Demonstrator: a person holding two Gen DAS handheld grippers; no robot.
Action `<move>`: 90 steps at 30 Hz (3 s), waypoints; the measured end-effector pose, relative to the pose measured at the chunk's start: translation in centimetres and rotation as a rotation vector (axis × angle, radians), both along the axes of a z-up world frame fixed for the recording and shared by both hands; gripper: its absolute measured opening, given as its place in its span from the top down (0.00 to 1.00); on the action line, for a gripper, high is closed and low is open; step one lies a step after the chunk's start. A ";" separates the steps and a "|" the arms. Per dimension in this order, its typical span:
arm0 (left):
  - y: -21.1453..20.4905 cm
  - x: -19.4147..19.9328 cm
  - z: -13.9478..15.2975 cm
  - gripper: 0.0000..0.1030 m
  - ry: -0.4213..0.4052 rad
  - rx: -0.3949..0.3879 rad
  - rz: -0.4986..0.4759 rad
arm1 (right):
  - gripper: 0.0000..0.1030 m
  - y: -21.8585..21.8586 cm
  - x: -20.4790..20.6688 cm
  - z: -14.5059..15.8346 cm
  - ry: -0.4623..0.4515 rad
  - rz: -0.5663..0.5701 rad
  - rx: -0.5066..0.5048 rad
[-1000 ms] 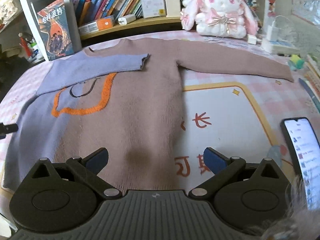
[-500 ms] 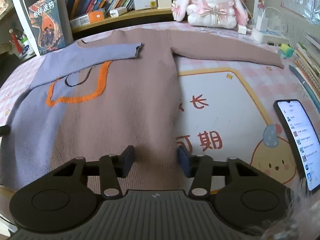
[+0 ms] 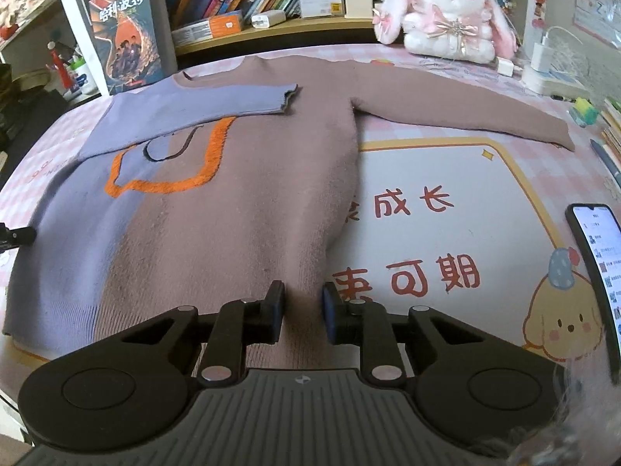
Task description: Fold clothes
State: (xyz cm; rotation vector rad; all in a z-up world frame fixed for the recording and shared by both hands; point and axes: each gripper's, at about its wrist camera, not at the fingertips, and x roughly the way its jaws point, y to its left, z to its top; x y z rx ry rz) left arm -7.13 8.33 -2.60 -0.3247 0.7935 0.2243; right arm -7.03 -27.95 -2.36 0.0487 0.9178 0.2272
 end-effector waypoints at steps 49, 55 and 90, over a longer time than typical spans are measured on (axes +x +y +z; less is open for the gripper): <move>-13.4 -0.7 2.0 0.17 -0.057 0.177 -0.164 | 0.00 -2.9 -0.9 1.7 -0.144 -0.051 -0.063; -19.6 0.0 1.6 0.17 -0.026 0.218 -0.155 | 0.00 -8.4 3.3 2.1 -0.157 0.000 0.017; -26.0 -1.0 0.8 0.17 0.173 0.294 0.058 | 0.40 -27.8 19.5 -0.9 -0.056 -0.364 0.152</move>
